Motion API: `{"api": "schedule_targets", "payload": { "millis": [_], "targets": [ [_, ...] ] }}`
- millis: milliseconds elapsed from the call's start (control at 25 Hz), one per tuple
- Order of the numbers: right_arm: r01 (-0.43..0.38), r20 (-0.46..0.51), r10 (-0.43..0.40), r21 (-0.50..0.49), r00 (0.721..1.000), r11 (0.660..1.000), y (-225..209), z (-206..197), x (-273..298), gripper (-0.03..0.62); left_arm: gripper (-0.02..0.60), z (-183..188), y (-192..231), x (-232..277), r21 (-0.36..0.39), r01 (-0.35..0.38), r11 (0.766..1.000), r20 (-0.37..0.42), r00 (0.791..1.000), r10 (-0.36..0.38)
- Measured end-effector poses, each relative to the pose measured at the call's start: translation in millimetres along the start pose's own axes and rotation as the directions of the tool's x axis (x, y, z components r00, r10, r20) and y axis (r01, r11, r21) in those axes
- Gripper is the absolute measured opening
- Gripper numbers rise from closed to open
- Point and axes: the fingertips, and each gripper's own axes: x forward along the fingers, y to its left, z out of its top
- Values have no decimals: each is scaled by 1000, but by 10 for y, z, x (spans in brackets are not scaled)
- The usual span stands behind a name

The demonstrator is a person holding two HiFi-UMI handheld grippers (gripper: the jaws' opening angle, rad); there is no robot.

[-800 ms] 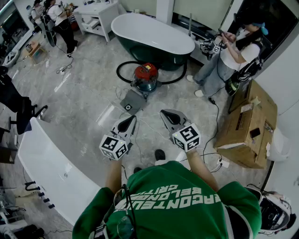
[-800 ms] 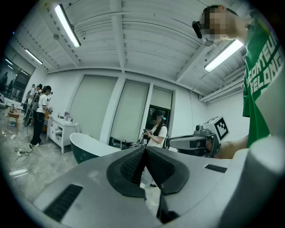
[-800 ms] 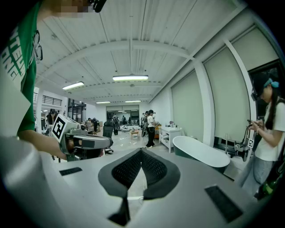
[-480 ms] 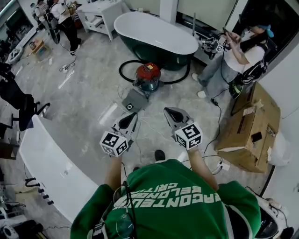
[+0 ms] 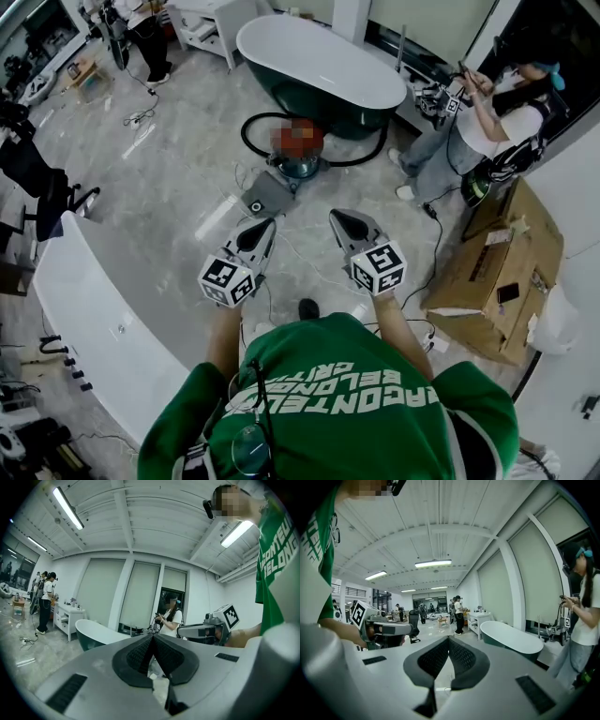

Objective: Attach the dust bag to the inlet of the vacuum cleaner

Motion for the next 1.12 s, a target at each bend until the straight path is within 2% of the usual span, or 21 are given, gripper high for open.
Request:
{"api": "schedule_targets", "payload": {
  "millis": [320,680,920,1120],
  "targets": [
    [-32,-14,32,8,999,999,-197,-26,99,8,3,-16,0,147,-1,-27,1000,-12,1000,27],
    [-35,-41,35,17,999,999,-272,-90,332,8,3,-49,258,223,-14,-34,999,-16,999,34],
    [-16,-62,17,15,998,1000,-320,-112,665,9,3,-60,654,290,-29,-22,999,-6,1000,21],
    [-2,-76,3,12,997,1000,-306,-16,1183,9,3,30,1196,309,-30,-8,1000,3,1000,8]
  ]
}}
